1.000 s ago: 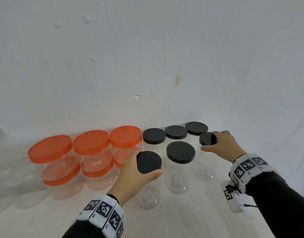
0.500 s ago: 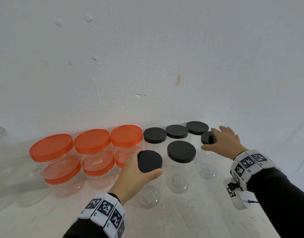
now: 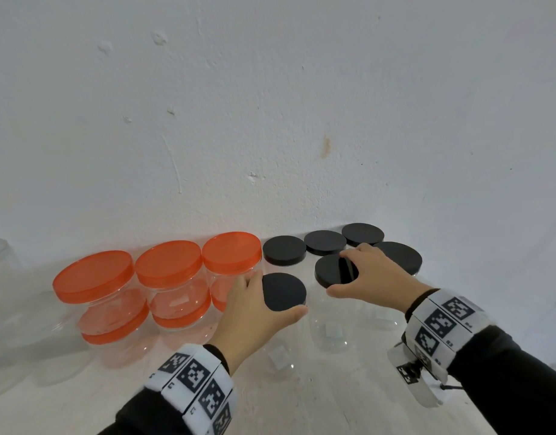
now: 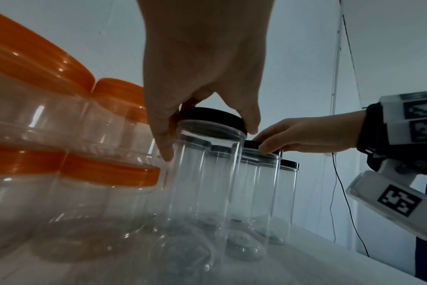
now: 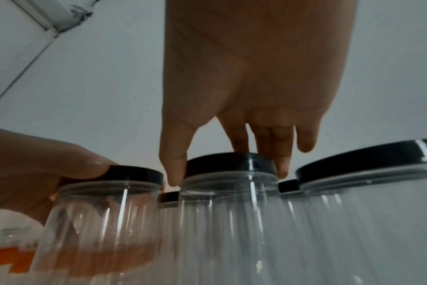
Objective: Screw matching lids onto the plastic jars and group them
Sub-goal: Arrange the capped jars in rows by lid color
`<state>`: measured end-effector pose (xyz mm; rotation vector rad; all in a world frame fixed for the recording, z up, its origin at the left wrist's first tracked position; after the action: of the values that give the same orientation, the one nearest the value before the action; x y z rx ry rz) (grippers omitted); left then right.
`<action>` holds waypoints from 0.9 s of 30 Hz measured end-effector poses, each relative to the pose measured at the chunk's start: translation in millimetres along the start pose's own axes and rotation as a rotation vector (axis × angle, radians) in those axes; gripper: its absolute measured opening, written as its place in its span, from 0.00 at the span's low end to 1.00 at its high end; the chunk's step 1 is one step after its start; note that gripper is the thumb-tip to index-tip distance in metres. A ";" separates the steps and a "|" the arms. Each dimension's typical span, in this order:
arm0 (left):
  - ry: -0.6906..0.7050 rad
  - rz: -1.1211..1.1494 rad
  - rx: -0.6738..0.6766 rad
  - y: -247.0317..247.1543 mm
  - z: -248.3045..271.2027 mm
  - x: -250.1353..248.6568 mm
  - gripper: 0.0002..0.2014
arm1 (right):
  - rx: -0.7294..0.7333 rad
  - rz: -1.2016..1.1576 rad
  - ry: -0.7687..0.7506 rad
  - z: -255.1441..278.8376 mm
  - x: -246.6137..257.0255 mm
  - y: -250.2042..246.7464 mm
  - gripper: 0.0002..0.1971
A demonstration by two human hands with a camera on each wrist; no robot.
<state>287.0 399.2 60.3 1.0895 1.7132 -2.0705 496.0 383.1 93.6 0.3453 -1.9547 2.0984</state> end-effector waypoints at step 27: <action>0.035 0.014 -0.005 25.3 -37.7 -28.6 0.49 | -0.242 -0.207 0.034 1.9 -56.4 -28.3 0.30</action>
<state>336.8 419.2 59.4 1.1394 1.7213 -2.0497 558.6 381.8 101.1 0.4387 -2.0285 1.7088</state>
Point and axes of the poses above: each hand's wrist, its own z-axis away from the middle knuckle, its own y-axis out of the palm, x = y × z, the point moved 7 cm from there along -z, towards the middle knuckle, and after that the axes turned 10 degrees about x, right-handed, at the moved point
